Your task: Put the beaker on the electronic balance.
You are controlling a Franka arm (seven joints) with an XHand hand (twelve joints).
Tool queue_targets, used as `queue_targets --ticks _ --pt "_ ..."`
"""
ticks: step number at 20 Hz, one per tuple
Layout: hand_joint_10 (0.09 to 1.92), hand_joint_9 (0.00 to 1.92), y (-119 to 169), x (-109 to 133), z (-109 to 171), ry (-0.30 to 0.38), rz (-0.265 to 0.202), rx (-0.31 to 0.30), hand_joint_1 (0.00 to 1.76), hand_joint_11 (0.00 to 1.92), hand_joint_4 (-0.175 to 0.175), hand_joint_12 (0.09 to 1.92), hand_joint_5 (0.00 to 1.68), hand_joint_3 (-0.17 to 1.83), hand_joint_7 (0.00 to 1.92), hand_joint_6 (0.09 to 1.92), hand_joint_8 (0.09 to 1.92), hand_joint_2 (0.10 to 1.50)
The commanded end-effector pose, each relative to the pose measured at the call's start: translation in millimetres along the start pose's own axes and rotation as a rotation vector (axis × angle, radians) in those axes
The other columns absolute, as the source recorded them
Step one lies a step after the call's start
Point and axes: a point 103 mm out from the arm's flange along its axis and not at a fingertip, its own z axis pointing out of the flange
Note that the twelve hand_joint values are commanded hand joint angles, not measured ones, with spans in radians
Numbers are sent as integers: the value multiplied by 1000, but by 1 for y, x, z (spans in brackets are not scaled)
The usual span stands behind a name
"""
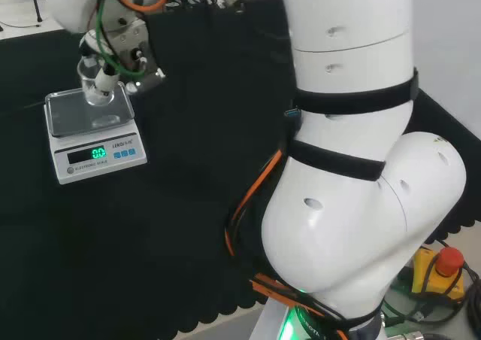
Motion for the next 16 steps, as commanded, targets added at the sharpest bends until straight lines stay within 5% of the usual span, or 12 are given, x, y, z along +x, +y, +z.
queue_targets --ticks 1,4,6,7,9,11,14,16 --pt "566 1221 10 27 23 -10 -60 58 1052 873 175 1181 1051 234 1021 919 1039 952" --pt "565 1221 12 30 26 -20 -54 65 1052 873 175 1180 1051 235 1020 918 1038 951" --pt "563 1205 11 30 25 -10 -50 70 1040 851 126 1188 860 384 981 1019 1049 783" --pt "572 1140 10 29 24 -1 -50 64 1006 782 86 1220 634 459 881 1009 1058 692" --pt "645 925 7 27 20 7 -47 48 933 570 41 1314 281 530 654 802 1060 583" --pt "746 699 4 23 15 17 -45 30 849 362 37 1395 111 517 425 488 1004 542" --pt "833 442 -1 13 10 37 -40 17 764 120 49 1490 15 424 188 94 902 533" --pt "865 334 -5 8 8 44 -42 24 725 38 57 1515 3 343 86 87 843 547"
